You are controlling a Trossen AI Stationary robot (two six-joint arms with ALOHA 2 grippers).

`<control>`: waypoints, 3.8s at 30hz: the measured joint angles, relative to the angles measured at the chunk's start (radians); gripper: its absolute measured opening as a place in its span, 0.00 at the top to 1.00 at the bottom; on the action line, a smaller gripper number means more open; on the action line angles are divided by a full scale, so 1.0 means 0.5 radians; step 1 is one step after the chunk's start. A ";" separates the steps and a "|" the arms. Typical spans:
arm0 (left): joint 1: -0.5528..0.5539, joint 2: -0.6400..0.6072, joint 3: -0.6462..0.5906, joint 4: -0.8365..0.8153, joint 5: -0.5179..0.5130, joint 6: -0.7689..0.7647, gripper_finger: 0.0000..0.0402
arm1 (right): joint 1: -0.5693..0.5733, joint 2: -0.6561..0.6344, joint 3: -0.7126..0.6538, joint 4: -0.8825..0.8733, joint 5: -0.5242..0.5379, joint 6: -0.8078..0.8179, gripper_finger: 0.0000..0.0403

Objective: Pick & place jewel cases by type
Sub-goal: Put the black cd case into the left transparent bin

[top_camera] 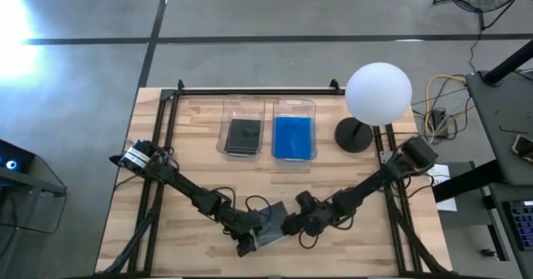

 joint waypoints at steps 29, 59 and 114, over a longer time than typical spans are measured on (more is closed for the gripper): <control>-0.131 0.001 -0.078 0.068 -0.130 -0.015 0.66 | -0.065 0.054 0.586 0.124 -0.112 -0.762 0.51; -0.484 -0.126 -0.223 0.108 -0.800 -0.253 0.66 | -0.104 0.133 0.587 -0.020 -0.414 -0.251 0.96; -1.057 -1.427 -1.242 -0.284 -2.401 -1.625 0.66 | -1.580 0.874 2.714 -2.200 -0.828 -3.441 0.65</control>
